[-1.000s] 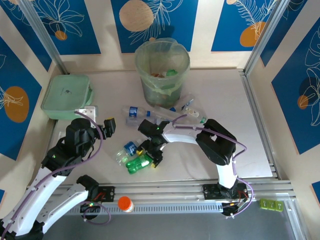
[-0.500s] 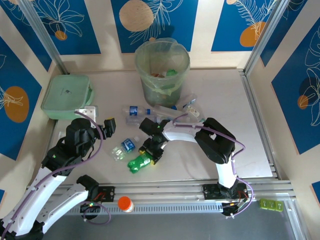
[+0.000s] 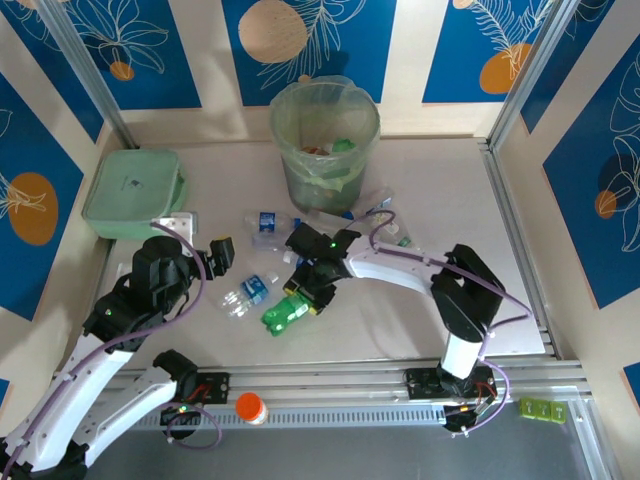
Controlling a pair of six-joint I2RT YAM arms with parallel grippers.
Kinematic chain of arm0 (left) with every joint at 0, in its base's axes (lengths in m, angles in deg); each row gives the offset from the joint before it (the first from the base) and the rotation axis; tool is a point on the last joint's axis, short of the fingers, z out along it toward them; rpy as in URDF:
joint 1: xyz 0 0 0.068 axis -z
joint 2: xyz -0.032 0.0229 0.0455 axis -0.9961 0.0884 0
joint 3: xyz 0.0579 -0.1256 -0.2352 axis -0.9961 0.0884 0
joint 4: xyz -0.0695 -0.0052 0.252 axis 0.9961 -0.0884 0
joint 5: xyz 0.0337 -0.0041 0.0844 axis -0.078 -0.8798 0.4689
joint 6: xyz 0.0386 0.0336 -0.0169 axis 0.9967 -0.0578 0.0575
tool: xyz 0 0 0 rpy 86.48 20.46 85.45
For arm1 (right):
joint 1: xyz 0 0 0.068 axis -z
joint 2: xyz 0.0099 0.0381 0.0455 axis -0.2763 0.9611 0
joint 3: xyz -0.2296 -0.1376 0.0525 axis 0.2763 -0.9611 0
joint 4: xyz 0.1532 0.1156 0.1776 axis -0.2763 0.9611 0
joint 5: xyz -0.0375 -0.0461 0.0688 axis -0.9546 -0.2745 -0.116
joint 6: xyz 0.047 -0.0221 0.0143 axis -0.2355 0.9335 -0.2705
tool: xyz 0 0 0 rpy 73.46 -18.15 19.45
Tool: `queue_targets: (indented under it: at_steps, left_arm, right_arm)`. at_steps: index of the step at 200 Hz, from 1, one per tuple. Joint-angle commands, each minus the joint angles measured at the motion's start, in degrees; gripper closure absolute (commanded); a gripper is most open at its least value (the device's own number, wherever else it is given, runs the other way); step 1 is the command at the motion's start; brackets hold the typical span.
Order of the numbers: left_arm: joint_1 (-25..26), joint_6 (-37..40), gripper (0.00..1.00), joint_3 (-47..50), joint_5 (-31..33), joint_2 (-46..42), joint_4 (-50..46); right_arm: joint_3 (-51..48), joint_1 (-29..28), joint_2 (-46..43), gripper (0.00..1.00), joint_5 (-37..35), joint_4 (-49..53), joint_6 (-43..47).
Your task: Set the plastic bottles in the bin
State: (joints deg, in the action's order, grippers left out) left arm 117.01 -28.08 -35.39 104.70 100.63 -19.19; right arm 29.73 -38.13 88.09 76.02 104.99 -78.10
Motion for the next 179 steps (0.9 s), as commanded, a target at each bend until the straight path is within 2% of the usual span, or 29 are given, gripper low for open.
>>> queue_targets:
  at_steps: [1,32,48,74,95,137,160,179]
  left_arm:
    - [0.25,-2.95,0.12,-4.26,-5.69,0.66,-1.37]
    - [0.27,-1.39,0.12,-7.25,-13.59,3.67,-0.35]
    - [0.27,-0.74,0.12,-8.93,-19.66,6.26,0.6]
    - [0.27,-0.64,0.13,-10.71,-28.95,9.31,3.82]
    - [0.25,0.53,0.13,-10.92,-33.11,9.97,6.71]
    - [0.27,1.19,0.14,-9.35,-30.41,9.22,10.11]
    - [0.25,2.65,0.14,-6.82,-24.52,8.44,11.28]
    - [0.26,3.99,0.14,-4.03,-21.95,7.64,13.49]
  right_arm:
    - [1.09,0.94,-5.23,0.45,-5.05,4.55,4.71]
    - [0.43,3.71,-11.0,0.45,-7.17,4.88,9.73]
    - [1.32,5.72,-13.59,0.46,-8.06,5.69,13.37]
    - [3.8,9.11,-17.58,0.46,-11.13,6.59,22.19]
    - [7.01,13.21,-19.48,0.46,-12.6,8.24,29.15]
    - [14.39,23.4,-19.09,0.46,-6.76,5.72,40.01]
    - [26.06,28.83,-13.08,0.46,-1.12,8.15,43.84]
    - [37.5,30.97,-7.13,0.46,-0.01,10.18,47.63]
